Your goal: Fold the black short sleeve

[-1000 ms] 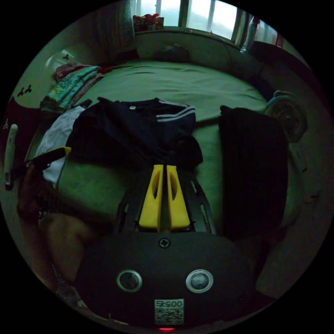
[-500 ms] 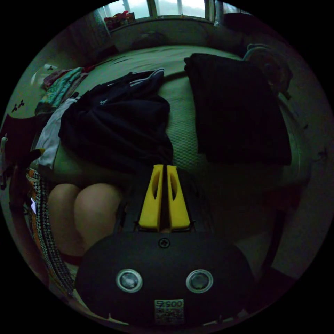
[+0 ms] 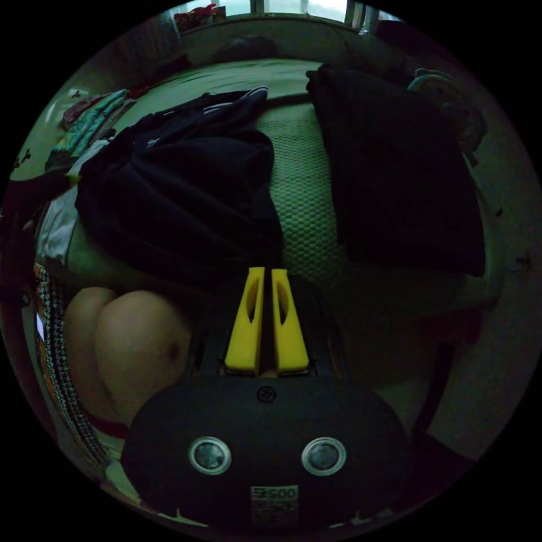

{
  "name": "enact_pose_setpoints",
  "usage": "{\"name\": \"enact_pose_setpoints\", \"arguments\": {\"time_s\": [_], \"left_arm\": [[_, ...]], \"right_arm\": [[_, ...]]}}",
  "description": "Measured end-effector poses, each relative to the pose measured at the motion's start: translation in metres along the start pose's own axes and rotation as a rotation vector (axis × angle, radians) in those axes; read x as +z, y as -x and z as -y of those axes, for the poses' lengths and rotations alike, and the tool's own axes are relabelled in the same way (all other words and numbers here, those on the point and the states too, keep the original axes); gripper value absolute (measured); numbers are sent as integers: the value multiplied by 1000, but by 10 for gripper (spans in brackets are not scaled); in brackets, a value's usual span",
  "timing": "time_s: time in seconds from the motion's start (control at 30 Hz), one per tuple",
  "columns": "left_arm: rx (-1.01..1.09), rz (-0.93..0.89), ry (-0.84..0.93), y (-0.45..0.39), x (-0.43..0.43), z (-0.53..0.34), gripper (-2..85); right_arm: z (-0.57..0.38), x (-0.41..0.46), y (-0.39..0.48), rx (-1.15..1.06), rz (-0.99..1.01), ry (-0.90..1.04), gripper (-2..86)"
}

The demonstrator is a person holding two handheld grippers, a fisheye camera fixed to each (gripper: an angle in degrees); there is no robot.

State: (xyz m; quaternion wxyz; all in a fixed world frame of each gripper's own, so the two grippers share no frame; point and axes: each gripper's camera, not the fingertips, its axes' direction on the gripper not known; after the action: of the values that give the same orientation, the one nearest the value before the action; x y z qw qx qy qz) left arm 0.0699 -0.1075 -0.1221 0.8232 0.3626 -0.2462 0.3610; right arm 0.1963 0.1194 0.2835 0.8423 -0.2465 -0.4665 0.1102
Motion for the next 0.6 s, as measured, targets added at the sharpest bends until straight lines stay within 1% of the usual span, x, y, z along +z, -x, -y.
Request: {"name": "enact_pose_setpoints", "arguments": {"time_s": [0.17, 0.33, 0.4, 0.5, 0.6], "left_arm": [[-9, 23, -10, 2, 18, 19, 125], [-55, 76, 131, 16, 62, 23, 119], [-74, 33, 86, 26, 66, 12, 104], [-56, 32, 82, 35, 62, -3, 64], [-39, 14, 98, 48, 51, -23, 49]], "right_arm": [[-10, -3, -17, -5, 51, 10, -12], [-15, -6, -31, -27, 88, 65, -15], [-17, -8, -35, -40, 90, 82, -16], [-24, -11, -40, -44, 92, 82, -17], [-35, -15, -46, -38, 91, 57, -17]]}}
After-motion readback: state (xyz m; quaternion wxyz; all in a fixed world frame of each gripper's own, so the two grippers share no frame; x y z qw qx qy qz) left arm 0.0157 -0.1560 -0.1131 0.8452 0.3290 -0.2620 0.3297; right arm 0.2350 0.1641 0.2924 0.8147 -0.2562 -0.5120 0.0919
